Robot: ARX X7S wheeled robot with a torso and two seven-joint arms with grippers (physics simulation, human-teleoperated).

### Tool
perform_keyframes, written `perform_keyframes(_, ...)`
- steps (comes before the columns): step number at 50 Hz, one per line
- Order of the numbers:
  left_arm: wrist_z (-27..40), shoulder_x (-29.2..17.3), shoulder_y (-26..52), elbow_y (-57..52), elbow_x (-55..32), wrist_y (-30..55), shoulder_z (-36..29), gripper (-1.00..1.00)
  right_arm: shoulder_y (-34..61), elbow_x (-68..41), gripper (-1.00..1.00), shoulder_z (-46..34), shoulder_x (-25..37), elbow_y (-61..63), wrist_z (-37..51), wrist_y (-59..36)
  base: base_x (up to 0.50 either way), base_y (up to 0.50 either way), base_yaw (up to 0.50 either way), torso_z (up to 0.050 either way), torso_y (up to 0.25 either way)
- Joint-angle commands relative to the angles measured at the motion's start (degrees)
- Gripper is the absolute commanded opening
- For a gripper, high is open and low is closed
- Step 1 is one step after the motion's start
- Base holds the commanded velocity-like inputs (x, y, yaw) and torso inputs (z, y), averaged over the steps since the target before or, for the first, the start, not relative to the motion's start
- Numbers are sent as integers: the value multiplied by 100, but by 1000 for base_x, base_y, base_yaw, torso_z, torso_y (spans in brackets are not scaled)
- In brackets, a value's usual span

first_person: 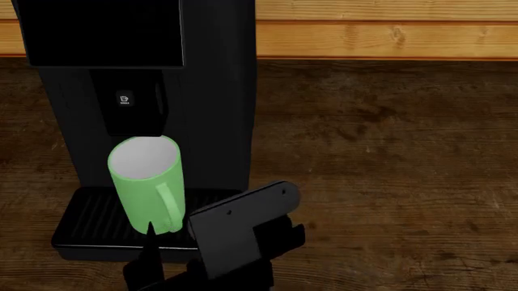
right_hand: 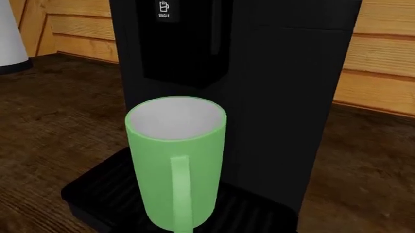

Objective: Pick the mug from under the coffee machine dispenser and place it on the counter.

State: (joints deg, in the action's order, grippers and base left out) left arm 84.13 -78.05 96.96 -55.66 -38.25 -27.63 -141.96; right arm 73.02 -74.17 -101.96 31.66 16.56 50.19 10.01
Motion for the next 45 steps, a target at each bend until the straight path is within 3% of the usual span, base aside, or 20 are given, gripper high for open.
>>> perform_keyframes(1, 35, 34, -109, 48, 33, -28, 44, 100, -78, -73, 100, 18, -205, -263, -146, -24, 0, 0, 0, 0, 0)
perform_keyframes(45, 44, 41, -403, 164, 41, -108, 228, 100, -371, -389, 100, 266, -660, -1543, -1289, 157, 0, 0, 0, 0, 0)
